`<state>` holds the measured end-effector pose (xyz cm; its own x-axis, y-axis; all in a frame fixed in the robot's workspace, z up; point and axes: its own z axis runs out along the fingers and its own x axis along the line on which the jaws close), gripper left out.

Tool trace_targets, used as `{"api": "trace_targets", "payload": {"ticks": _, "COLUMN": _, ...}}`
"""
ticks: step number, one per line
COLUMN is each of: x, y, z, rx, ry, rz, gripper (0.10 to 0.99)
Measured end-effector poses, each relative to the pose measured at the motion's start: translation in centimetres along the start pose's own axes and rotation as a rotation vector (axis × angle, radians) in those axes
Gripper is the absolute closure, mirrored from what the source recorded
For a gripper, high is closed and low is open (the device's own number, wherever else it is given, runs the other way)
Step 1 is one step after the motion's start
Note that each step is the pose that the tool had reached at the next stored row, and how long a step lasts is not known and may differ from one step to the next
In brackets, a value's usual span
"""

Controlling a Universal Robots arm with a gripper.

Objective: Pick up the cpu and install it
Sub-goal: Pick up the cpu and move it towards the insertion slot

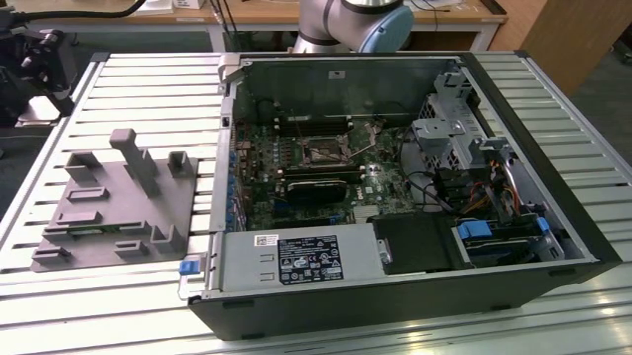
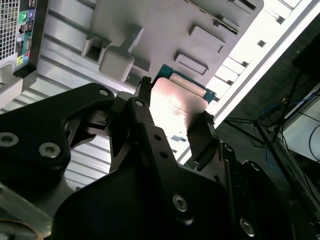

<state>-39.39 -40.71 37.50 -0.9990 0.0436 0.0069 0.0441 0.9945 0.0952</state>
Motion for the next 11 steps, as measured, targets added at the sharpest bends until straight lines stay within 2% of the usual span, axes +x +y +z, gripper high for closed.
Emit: {"api": "trace_targets", "payload": {"ticks": 11, "x": -1.07, "y": 0.20, "z": -1.55, "rx": -0.001, "ry": -0.0002, "rz": 0.000, "gripper": 0.545}}
